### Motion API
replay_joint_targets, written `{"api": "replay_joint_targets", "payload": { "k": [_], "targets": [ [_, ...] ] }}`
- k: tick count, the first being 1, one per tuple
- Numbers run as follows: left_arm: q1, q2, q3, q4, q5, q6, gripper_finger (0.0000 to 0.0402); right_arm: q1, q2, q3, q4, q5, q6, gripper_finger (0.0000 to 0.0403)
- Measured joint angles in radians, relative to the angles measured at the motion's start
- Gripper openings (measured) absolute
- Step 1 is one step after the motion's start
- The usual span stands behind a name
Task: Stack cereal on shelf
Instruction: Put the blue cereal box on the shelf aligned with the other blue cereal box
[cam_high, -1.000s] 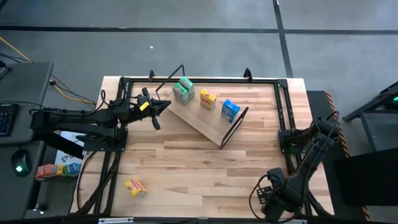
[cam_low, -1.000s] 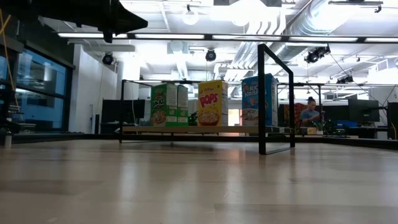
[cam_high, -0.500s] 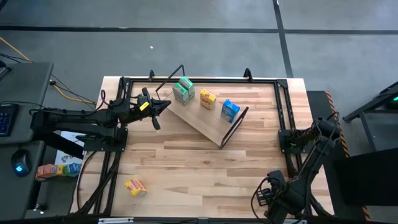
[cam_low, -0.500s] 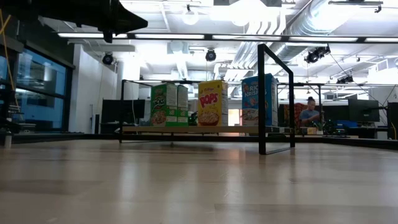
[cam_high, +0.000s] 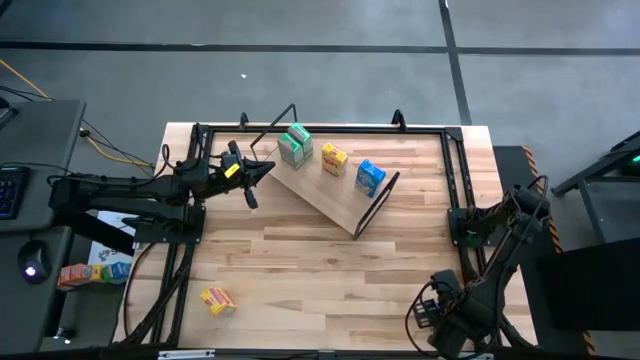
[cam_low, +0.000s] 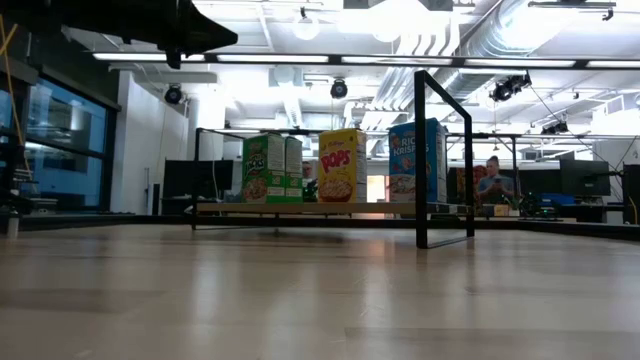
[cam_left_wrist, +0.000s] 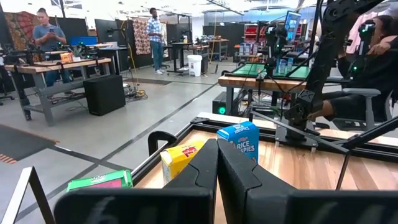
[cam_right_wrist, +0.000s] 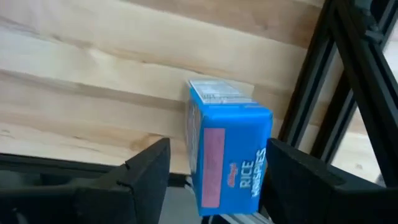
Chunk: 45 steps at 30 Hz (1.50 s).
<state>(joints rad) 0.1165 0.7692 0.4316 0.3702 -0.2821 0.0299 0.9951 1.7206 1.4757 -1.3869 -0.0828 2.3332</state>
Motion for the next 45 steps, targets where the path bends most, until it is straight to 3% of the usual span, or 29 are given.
{"api": "replay_joint_targets", "payload": {
  "k": [13, 19, 28, 37, 45],
  "targets": [
    [0.000, 0.000, 0.000, -0.008, 0.000, 0.000, 0.0000, 0.003, 0.002, 0.000, 0.000, 0.002, 0.000, 0.0240],
    [0.000, 0.000, 0.000, -0.012, 0.000, 0.000, 0.0000, 0.003, 0.022, 0.000, -0.019, -0.047, -0.001, 0.0240],
    [0.000, 0.000, 0.000, -0.016, 0.011, -0.001, 0.0000, 0.003, 0.049, -0.003, 0.015, -0.018, 0.006, 0.0240],
    [0.000, 0.000, 0.000, -0.028, 0.011, 0.000, 0.0000, 0.003, 0.054, -0.132, 0.190, -0.075, -0.004, 0.0240],
    [0.000, 0.000, 0.000, -0.028, 0.011, 0.000, 0.0000, 0.003, 0.054, -0.114, 0.203, -0.076, -0.047, 0.0230]
  ]
}}
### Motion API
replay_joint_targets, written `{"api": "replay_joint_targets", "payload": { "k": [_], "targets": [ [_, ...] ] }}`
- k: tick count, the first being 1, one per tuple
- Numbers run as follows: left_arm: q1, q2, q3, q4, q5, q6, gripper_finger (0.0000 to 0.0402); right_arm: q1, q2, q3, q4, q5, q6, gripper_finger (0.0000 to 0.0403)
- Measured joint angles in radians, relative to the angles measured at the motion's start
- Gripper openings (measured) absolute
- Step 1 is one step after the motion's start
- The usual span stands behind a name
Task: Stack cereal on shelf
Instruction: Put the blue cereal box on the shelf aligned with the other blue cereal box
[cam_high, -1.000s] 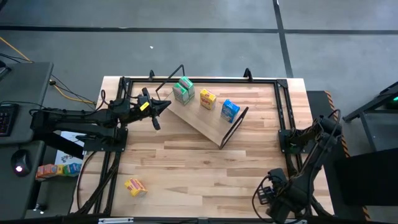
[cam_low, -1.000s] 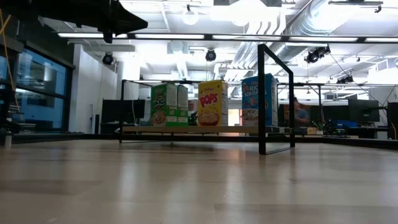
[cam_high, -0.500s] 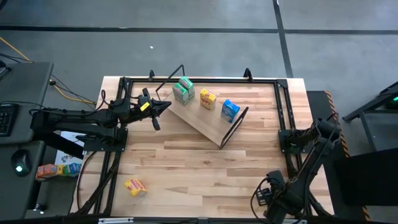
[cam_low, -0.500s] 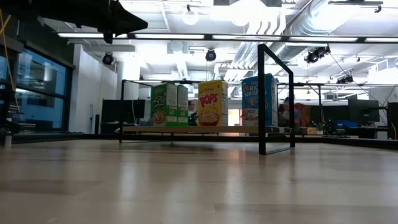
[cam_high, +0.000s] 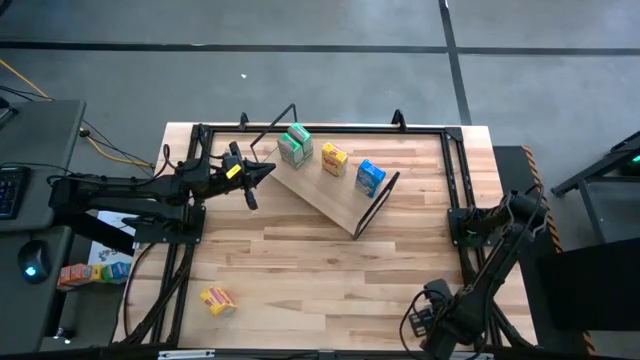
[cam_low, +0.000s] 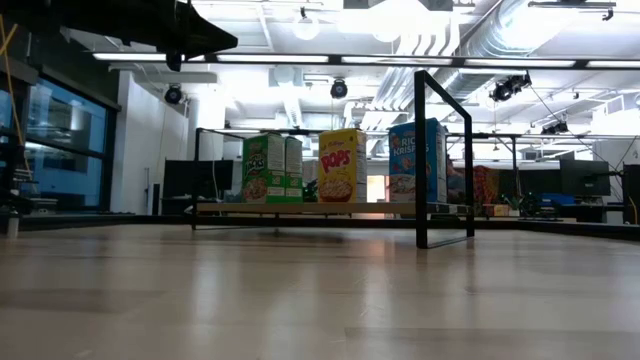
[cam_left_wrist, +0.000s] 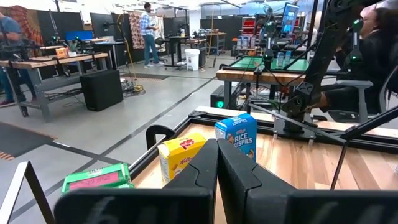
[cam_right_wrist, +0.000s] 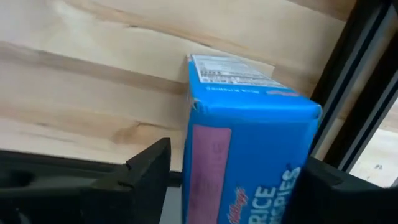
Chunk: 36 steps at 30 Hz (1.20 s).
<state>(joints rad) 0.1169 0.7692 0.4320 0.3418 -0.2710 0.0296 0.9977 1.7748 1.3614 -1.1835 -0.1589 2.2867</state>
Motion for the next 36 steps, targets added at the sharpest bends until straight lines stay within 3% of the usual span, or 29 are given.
{"api": "replay_joint_targets", "payload": {
  "k": [9, 13, 16, 18, 24, 28, 32, 36],
  "targets": [
    [0.000, 0.000, 0.000, 0.000, 0.000, 0.006, 0.0000, -0.003, 0.000, 0.019, -0.024, 0.000, -0.010, 0.0110],
    [0.000, -0.004, 0.000, 0.003, 0.000, 0.046, 0.0000, -0.006, -0.023, 0.019, -0.023, 0.005, -0.032, 0.0076],
    [0.000, -0.040, 0.000, 0.018, 0.000, 0.060, 0.0000, -0.020, -0.075, 0.024, -0.028, 0.074, -0.065, 0.0072],
    [0.000, -0.073, 0.000, 0.014, 0.000, 0.061, 0.0000, -0.045, -0.114, 0.044, -0.034, 0.176, -0.118, 0.0073],
    [0.000, -0.156, 0.000, -0.045, 0.000, 0.053, 0.0000, -0.169, -0.199, 0.194, -0.032, 0.592, -0.553, 0.0077],
    [0.000, -0.165, 0.000, -0.058, 0.000, 0.051, 0.0000, -0.302, -0.202, 0.361, -0.028, 0.768, -0.967, 0.0077],
    [0.000, -0.165, 0.000, -0.052, 0.000, 0.036, 0.0000, -0.508, -0.174, 0.492, -0.062, 0.784, -1.255, 0.0077],
    [0.000, -0.165, 0.000, -0.053, 0.000, 0.035, 0.0000, -0.736, -0.127, 0.560, -0.120, 0.652, -1.441, 0.0077]
  ]
}}
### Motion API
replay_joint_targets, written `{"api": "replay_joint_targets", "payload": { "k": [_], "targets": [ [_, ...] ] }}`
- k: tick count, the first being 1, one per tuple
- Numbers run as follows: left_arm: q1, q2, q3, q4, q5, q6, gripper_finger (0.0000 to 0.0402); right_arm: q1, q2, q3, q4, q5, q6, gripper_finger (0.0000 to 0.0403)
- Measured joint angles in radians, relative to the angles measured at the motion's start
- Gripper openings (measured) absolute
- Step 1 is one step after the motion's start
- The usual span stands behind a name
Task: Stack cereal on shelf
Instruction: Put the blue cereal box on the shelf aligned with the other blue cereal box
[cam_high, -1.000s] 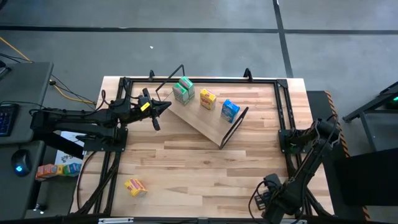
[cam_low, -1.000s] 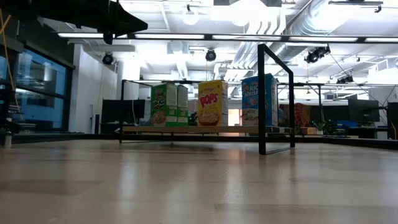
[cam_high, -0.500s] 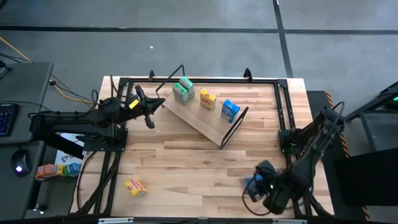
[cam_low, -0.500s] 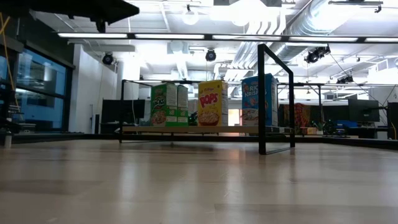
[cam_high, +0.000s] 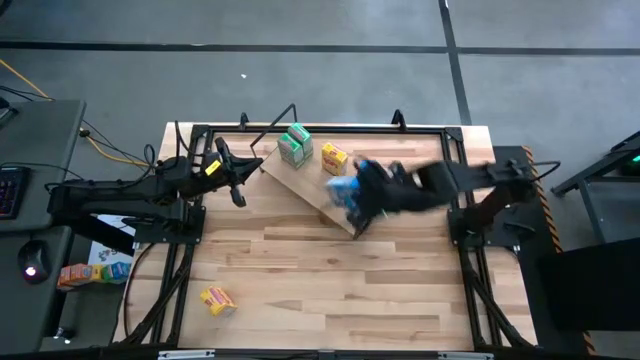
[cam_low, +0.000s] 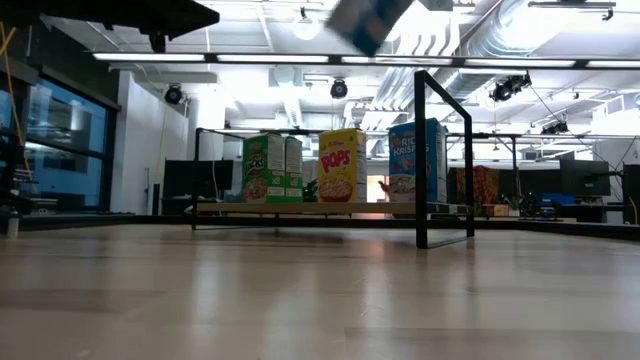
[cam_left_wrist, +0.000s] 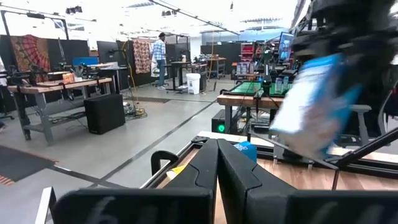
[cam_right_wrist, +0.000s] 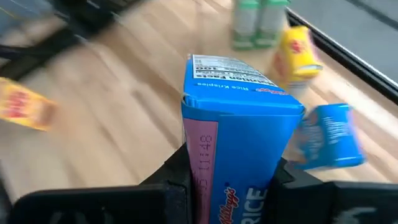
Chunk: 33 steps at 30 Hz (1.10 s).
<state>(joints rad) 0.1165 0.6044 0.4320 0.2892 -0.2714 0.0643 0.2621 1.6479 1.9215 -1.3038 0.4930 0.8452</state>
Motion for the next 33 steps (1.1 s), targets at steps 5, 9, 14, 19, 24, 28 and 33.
{"api": "replay_joint_targets", "payload": {
  "k": [5, 9, 14, 19, 24, 28, 33],
  "targets": [
    [0.000, 0.000, 0.000, 0.000, 0.000, 0.008, 0.0000, -0.208, 0.041, 0.014, -0.106, -0.183, -0.101, 0.0077],
    [0.000, 0.000, 0.000, 0.004, 0.000, 0.016, 0.0000, -0.308, 0.070, 0.014, -0.210, -0.270, -0.125, 0.0077],
    [0.000, 0.001, 0.000, 0.027, 0.000, 0.018, 0.0000, -0.358, 0.108, 0.014, -0.203, -0.344, -0.232, 0.0077],
    [0.000, 0.005, 0.000, 0.028, 0.000, 0.018, 0.0000, -0.379, 0.167, 0.015, -0.236, -0.396, -0.319, 0.0078],
    [0.000, 0.016, 0.000, 0.027, 0.000, 0.018, 0.0000, -0.399, 0.229, 0.015, -0.247, -0.398, -0.374, 0.0078],
    [0.000, 0.022, 0.000, 0.028, 0.000, 0.019, 0.0000, -0.412, 0.261, 0.015, -0.238, -0.389, -0.379, 0.0078],
    [0.000, 0.021, 0.000, 0.028, 0.000, 0.018, 0.0000, -0.426, 0.295, 0.015, -0.237, -0.393, -0.354, 0.0078]
  ]
}}
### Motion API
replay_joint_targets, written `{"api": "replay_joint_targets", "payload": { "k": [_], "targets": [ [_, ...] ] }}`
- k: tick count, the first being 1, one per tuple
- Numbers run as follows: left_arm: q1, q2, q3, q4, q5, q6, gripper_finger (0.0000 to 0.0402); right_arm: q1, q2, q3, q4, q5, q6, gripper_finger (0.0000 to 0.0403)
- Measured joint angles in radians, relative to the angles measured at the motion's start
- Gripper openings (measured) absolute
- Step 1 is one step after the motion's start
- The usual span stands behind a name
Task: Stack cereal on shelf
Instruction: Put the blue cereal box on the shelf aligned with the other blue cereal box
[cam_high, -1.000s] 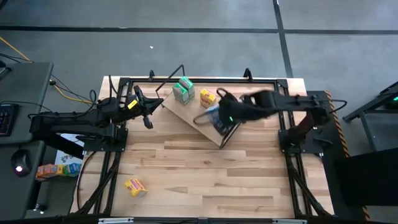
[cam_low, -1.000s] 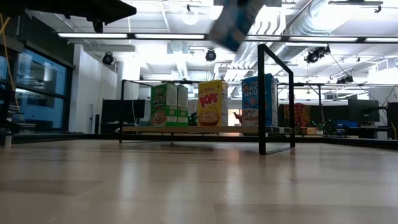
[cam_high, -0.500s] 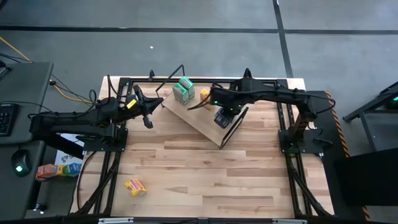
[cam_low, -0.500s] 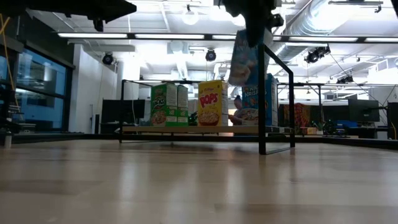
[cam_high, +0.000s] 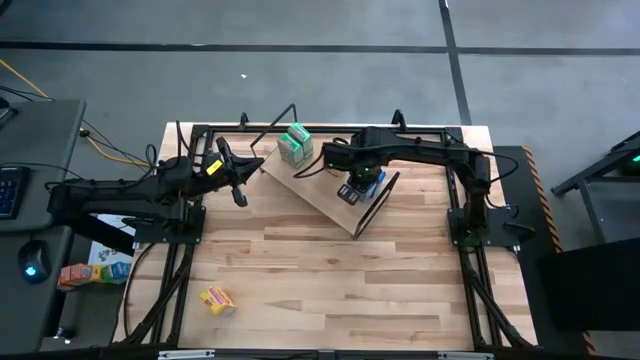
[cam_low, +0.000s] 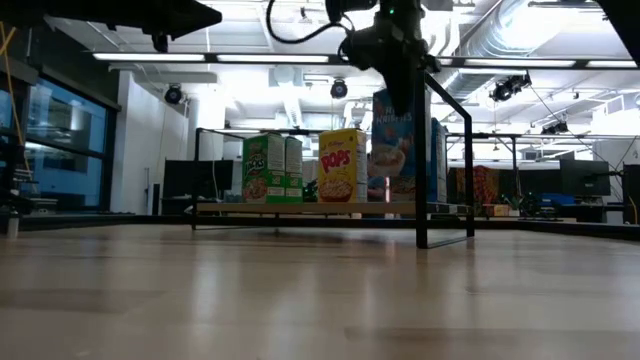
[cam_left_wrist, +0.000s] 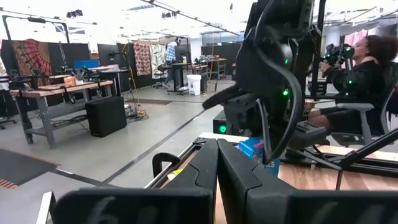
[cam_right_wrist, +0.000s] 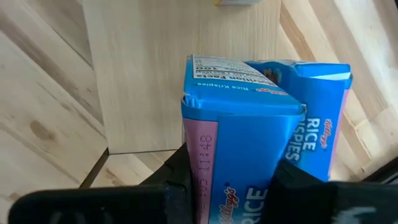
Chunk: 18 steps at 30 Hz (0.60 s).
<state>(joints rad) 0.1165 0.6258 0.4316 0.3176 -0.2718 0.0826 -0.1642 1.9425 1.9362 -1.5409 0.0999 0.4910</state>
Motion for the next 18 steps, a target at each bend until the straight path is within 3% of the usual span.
{"api": "replay_joint_targets", "payload": {
  "k": [18],
  "targets": [
    [0.000, 0.000, 0.000, -0.003, 0.000, 0.000, 0.0000, 0.001, 0.073, 0.000, 0.002, -0.052, 0.053, 0.0078]
  ]
}}
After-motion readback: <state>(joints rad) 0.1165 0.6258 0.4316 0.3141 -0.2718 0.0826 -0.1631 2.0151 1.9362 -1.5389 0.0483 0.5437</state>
